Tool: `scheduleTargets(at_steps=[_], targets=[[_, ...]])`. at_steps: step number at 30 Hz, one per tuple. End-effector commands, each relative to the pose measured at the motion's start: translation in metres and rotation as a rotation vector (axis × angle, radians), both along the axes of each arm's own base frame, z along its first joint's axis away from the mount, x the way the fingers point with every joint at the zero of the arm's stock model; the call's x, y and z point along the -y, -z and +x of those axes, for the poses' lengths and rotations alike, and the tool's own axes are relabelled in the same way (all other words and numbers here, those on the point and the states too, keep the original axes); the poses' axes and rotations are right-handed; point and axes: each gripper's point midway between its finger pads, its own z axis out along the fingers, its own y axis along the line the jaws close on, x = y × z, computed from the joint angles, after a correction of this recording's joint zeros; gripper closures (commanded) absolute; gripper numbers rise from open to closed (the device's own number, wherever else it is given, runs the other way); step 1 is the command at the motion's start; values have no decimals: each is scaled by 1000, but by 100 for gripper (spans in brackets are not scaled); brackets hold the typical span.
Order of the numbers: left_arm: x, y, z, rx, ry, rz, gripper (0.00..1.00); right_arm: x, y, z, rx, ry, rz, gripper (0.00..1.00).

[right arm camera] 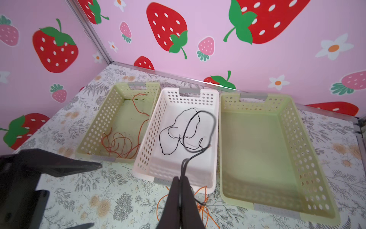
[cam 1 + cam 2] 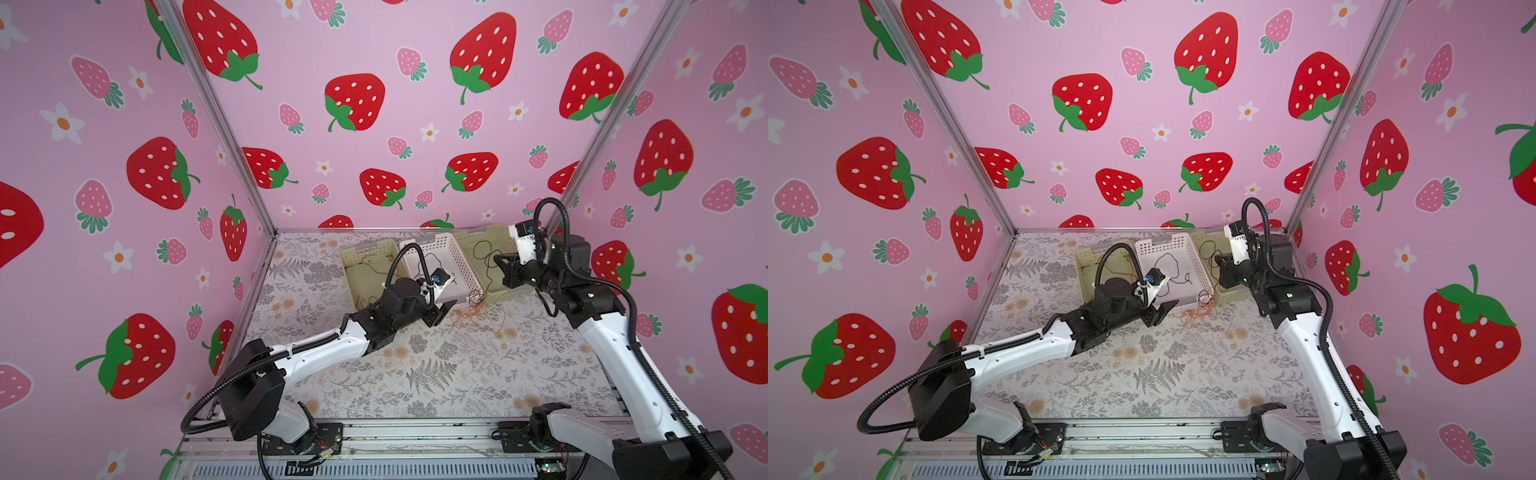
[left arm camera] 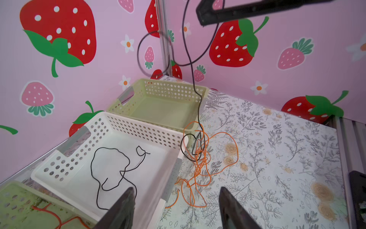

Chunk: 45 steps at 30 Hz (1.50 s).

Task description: Untangle the cables

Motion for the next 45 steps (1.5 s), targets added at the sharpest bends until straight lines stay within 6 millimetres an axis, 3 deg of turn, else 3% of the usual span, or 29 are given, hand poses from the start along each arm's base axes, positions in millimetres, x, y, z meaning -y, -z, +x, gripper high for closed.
scheduleTargets(at_steps=[1,6,13,20,24,29,33,36,38,45], targets=[[9,-20,4,101,-3,-105,31,-15,-27,-12,17,-79,85,100],[33,-4,2,110,60,-89,29,-23,-51,-19,43,-116,156,100],[53,14,19,111,35,-202,26,-27,-84,-30,99,-138,241,100],[62,26,22,139,39,-278,18,-33,-90,-39,79,-172,272,100],[66,37,22,124,56,-281,18,-36,-96,-44,77,-190,302,100],[71,47,35,116,6,-271,22,-38,-100,-50,76,-201,322,100],[81,52,35,98,39,-274,31,-39,-103,-55,74,-211,338,100],[82,50,37,107,38,-290,44,-40,-110,-57,95,-225,358,100],[82,47,36,108,48,-299,60,-41,-109,-57,96,-227,367,100],[77,39,28,110,99,-295,100,-38,-102,-49,103,-193,375,100]])
